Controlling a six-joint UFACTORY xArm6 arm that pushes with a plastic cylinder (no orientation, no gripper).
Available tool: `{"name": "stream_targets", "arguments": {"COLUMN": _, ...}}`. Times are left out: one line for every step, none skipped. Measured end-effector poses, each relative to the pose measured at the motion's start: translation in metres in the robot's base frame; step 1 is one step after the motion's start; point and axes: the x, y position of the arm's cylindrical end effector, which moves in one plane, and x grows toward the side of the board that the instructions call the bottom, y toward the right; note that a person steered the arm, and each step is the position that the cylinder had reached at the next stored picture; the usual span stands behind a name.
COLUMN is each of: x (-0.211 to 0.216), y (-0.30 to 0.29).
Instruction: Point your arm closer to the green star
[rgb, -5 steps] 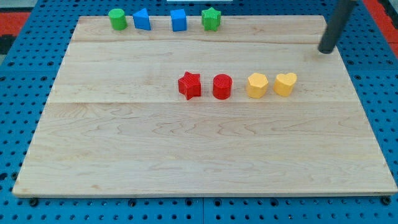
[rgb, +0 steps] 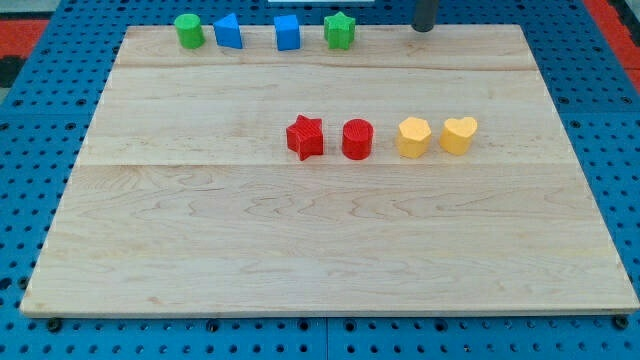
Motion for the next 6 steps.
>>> {"name": "stream_targets", "arguments": {"x": 0.0, "y": -0.002}}
{"name": "stream_targets", "arguments": {"x": 0.001, "y": -0.001}}
{"name": "stream_targets", "arguments": {"x": 0.001, "y": -0.017}}
{"name": "stream_targets", "arguments": {"x": 0.0, "y": -0.047}}
{"name": "stream_targets", "arguments": {"x": 0.001, "y": -0.048}}
{"name": "stream_targets", "arguments": {"x": 0.002, "y": -0.048}}
